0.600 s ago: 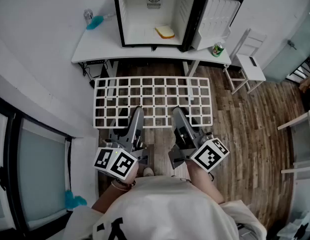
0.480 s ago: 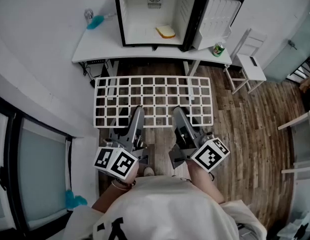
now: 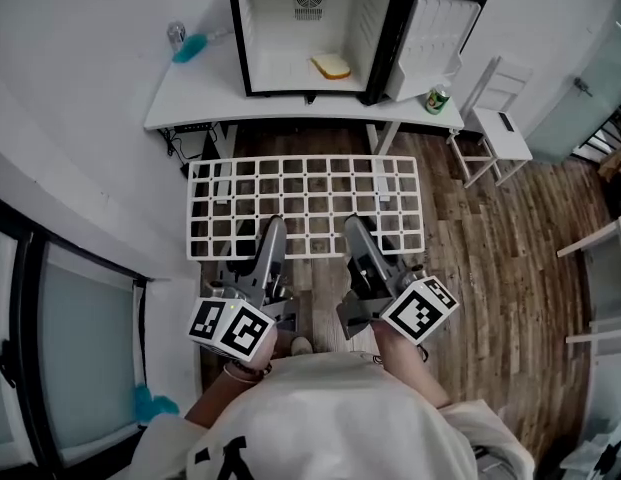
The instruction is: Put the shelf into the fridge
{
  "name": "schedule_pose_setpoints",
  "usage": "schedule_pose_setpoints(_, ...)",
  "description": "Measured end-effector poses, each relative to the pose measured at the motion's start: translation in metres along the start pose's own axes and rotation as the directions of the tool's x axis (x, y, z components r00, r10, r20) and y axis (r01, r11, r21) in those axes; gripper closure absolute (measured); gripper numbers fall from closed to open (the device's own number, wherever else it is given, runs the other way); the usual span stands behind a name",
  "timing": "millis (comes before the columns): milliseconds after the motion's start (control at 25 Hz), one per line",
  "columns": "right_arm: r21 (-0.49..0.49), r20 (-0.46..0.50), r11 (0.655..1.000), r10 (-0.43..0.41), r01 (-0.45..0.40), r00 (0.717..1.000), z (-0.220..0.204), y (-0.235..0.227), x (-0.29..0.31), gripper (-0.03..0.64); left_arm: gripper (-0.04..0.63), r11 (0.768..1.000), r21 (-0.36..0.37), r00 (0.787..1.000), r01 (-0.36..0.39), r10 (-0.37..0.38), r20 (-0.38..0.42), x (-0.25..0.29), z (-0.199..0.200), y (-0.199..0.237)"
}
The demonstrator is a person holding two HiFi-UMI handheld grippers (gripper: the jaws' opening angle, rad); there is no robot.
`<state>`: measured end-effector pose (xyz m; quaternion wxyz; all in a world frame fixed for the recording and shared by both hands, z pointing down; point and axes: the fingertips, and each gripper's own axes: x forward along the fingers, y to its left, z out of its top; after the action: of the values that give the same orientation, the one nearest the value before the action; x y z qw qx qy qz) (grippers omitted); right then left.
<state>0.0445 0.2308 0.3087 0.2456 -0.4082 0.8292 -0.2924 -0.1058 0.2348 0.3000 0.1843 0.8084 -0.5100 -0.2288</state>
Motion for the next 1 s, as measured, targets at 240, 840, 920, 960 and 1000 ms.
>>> schedule_pose_setpoints(240, 0.043, 0.004, 0.999, -0.021, 0.021, 1.000, -0.002, -0.003, -0.002, 0.502, 0.410, 1.000, 0.004, 1.000, 0.009, -0.009, -0.013, 0.000, -0.001, 0.000)
schedule_pose_setpoints(840, 0.032, -0.024, 0.998, -0.057, 0.057, 0.998, -0.003, -0.035, 0.027, 0.502, 0.410, 0.999, -0.028, 0.999, -0.019, 0.018, -0.039, 0.033, -0.017, 0.027)
schedule_pose_setpoints(920, 0.032, -0.027, 0.998, -0.054, 0.055, 0.998, 0.001, -0.043, 0.040, 0.502, 0.410, 0.999, -0.028, 0.999, -0.022, 0.021, -0.036, 0.047, -0.017, 0.034)
schedule_pose_setpoints(960, 0.032, -0.028, 0.998, -0.052, 0.053, 0.998, 0.004, -0.047, 0.047, 0.502, 0.410, 0.999, -0.027, 0.999, -0.022, 0.022, -0.035, 0.054, -0.016, 0.037)
schedule_pose_setpoints(1000, 0.033, -0.028, 0.998, -0.050, 0.051, 0.998, 0.007, -0.052, 0.055, 0.502, 0.410, 0.999, -0.025, 0.999, -0.023, 0.022, -0.032, 0.063, -0.015, 0.041)
